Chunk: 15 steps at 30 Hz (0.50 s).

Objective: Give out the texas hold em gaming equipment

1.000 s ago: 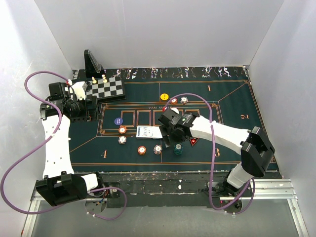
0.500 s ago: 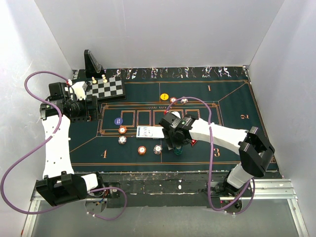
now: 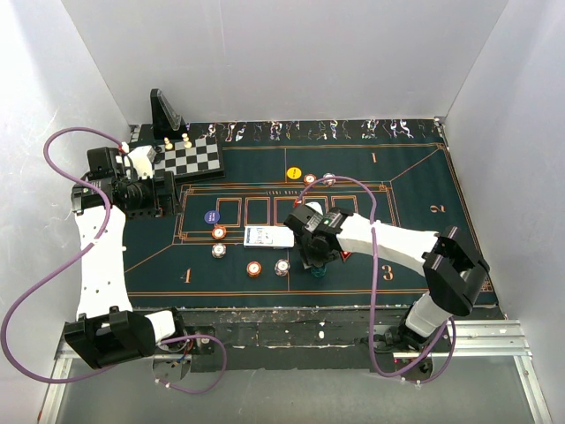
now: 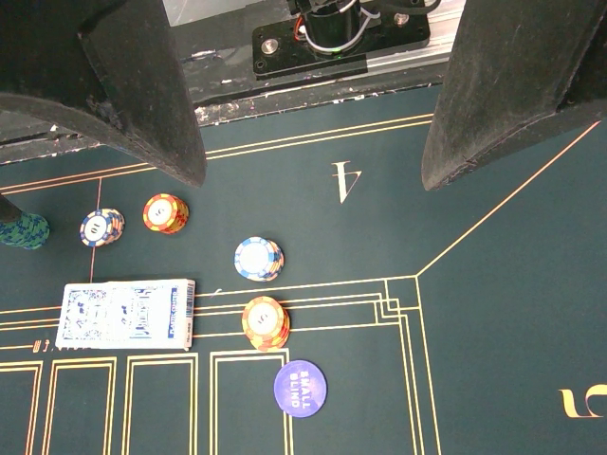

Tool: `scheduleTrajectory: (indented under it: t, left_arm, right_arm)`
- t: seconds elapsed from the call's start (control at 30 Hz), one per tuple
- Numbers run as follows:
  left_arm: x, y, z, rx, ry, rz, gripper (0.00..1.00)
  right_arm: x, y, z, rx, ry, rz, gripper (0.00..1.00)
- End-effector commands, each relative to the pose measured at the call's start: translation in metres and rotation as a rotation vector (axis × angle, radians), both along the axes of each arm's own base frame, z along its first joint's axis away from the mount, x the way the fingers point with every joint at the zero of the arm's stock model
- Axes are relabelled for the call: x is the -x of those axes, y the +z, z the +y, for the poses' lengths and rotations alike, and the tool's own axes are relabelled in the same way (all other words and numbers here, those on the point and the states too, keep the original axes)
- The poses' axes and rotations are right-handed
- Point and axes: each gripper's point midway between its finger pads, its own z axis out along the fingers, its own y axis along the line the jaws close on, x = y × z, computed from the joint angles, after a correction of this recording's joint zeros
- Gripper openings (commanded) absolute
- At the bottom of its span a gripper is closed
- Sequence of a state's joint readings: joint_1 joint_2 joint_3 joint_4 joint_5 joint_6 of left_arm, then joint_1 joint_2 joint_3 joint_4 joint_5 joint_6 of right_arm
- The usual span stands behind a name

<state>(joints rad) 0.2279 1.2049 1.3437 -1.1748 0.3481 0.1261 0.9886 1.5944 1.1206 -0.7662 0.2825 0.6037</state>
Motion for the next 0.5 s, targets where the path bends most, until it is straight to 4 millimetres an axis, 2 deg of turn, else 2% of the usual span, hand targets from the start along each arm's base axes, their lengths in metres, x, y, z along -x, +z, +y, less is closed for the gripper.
scheduleTrajectory:
  t: [0.0, 0.2, 0.47]
  left_arm:
    - [0.003, 0.006, 0.000, -0.002, 0.006, -0.029, 0.98]
    - [0.003, 0.007, 0.000, -0.004, 0.003, -0.032, 0.98]
    - [0.003, 0.007, 0.001, -0.005, 0.005, -0.034, 0.98]
  right_arm:
    - [-0.001, -0.004, 0.003, -0.005, -0.011, -0.004, 0.55]
    - [0.000, -0.007, 0.001, 0.004, -0.013, 0.001, 0.54]
    - [-0.003, 0.005, 0.001, -0.017, -0.022, -0.031, 0.44]
